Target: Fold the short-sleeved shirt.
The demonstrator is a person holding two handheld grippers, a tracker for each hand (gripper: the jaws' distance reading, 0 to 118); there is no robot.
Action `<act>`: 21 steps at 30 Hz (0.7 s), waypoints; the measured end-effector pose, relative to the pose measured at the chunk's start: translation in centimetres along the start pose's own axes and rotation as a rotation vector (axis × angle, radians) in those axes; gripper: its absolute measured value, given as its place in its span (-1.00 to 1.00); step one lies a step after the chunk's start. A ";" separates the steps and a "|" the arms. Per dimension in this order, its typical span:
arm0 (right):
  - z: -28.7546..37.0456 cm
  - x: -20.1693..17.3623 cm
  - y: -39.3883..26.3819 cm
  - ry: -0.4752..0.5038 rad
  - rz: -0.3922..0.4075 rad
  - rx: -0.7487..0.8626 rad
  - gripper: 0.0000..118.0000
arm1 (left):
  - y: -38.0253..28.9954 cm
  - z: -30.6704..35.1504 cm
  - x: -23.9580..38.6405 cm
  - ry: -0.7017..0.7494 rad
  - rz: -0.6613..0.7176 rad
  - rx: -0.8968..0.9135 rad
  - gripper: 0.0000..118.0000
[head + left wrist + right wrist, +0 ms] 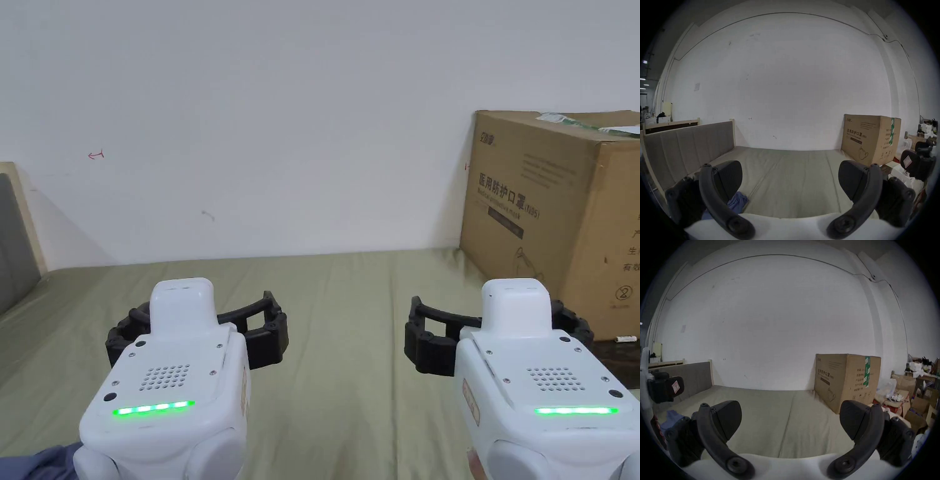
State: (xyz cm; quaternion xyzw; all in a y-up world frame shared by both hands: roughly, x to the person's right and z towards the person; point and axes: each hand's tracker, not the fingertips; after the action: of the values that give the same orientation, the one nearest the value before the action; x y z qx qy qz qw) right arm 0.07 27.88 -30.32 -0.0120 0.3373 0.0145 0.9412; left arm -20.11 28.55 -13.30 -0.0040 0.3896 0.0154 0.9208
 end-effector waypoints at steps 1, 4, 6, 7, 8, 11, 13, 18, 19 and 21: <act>-0.1 0.1 -0.1 0.001 -0.004 -0.010 1.00 | 0.1 0.1 0.0 -0.002 0.002 0.001 0.99; -0.2 0.3 -0.2 0.015 -0.014 -0.014 1.00 | 0.2 0.2 -0.1 -0.004 0.005 0.009 0.99; -0.2 0.3 -0.2 0.017 -0.015 -0.013 1.00 | 0.3 0.2 -0.1 0.000 0.004 0.011 0.98; -0.1 0.2 -0.2 0.012 -0.010 -0.012 1.00 | 0.3 0.3 -0.1 0.000 0.005 0.010 0.98; -0.1 0.1 -0.2 0.008 -0.006 -0.011 1.00 | 0.3 0.3 -0.1 -0.001 0.009 0.008 0.98; -0.1 0.1 -0.1 0.011 -0.002 -0.010 1.00 | 0.2 0.2 -0.2 -0.006 0.014 -0.002 0.98; -0.1 0.1 -0.1 0.013 -0.008 -0.011 1.00 | 0.1 0.2 -0.1 -0.006 0.007 -0.007 0.98; -0.2 0.4 -0.2 0.011 -0.034 -0.015 1.00 | 0.0 0.2 -0.1 -0.005 -0.009 -0.006 0.98; -0.3 0.3 -0.2 0.010 -0.032 -0.015 0.99 | 0.0 0.1 0.0 -0.005 -0.011 -0.007 0.98; -0.3 0.2 -0.2 0.004 -0.022 -0.017 0.99 | 0.1 0.1 0.0 -0.007 -0.012 -0.006 0.98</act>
State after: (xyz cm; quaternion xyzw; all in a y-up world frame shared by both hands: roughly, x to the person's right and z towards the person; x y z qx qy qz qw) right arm 0.05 27.71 -30.68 -0.0236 0.3387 0.0068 0.9406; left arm -20.05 28.61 -13.19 -0.0090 0.3863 0.0112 0.9222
